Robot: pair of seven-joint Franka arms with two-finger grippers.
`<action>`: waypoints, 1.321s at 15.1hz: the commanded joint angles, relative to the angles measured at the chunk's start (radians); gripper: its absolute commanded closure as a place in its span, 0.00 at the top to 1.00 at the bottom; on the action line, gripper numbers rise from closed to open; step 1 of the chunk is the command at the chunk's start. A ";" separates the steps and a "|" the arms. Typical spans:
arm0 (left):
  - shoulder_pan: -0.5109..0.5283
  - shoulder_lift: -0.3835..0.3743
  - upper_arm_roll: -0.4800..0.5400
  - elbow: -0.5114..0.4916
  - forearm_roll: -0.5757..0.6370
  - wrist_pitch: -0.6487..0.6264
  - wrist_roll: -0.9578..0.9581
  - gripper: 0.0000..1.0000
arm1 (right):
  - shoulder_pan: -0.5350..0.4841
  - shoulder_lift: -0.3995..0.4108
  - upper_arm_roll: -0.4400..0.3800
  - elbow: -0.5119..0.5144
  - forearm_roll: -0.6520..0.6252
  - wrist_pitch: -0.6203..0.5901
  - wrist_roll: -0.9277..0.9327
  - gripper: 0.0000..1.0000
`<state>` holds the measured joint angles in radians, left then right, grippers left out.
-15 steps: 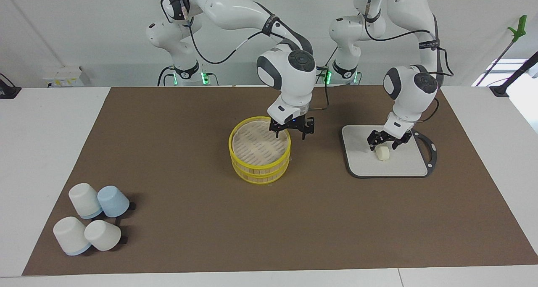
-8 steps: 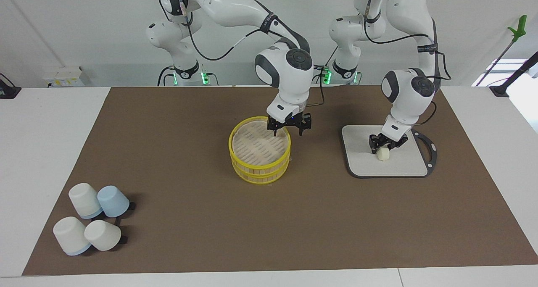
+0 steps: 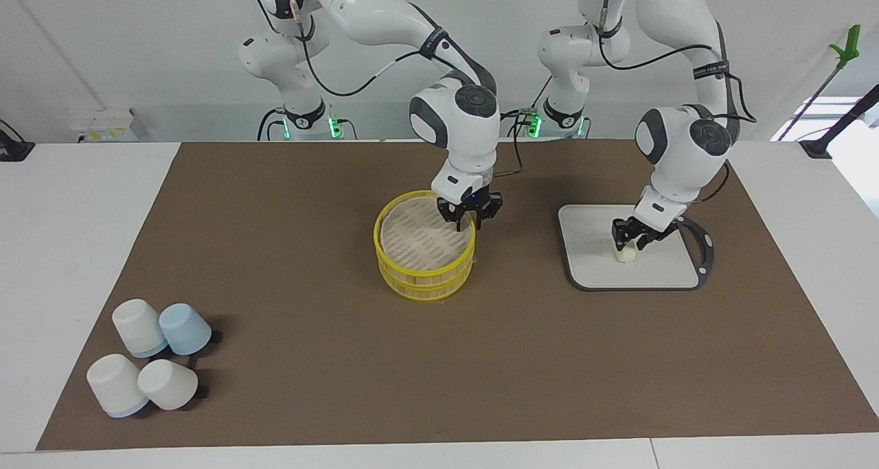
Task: Place bun in steamer
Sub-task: 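Grasp the steamer lid with the right gripper while the left gripper grasps the bun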
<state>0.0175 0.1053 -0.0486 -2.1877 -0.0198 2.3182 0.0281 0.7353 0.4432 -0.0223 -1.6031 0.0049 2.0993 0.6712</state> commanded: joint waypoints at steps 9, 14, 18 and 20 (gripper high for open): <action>-0.005 0.016 0.006 0.026 0.004 -0.023 -0.010 0.11 | -0.010 -0.032 0.004 -0.047 -0.011 0.007 -0.048 0.00; -0.016 0.013 -0.002 0.210 -0.032 -0.262 -0.025 0.11 | -0.013 -0.031 0.002 -0.025 -0.011 -0.031 -0.050 0.00; -0.125 0.016 -0.002 0.382 -0.046 -0.431 -0.264 0.11 | -0.063 -0.011 -0.001 0.136 -0.003 -0.200 -0.068 0.00; -0.180 0.017 -0.002 0.425 -0.046 -0.457 -0.364 0.11 | -0.111 -0.014 -0.001 0.169 -0.006 -0.234 -0.084 0.00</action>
<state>-0.1036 0.1074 -0.0630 -1.8254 -0.0589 1.9141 -0.2386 0.6783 0.4368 -0.0306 -1.4829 0.0023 1.9208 0.6200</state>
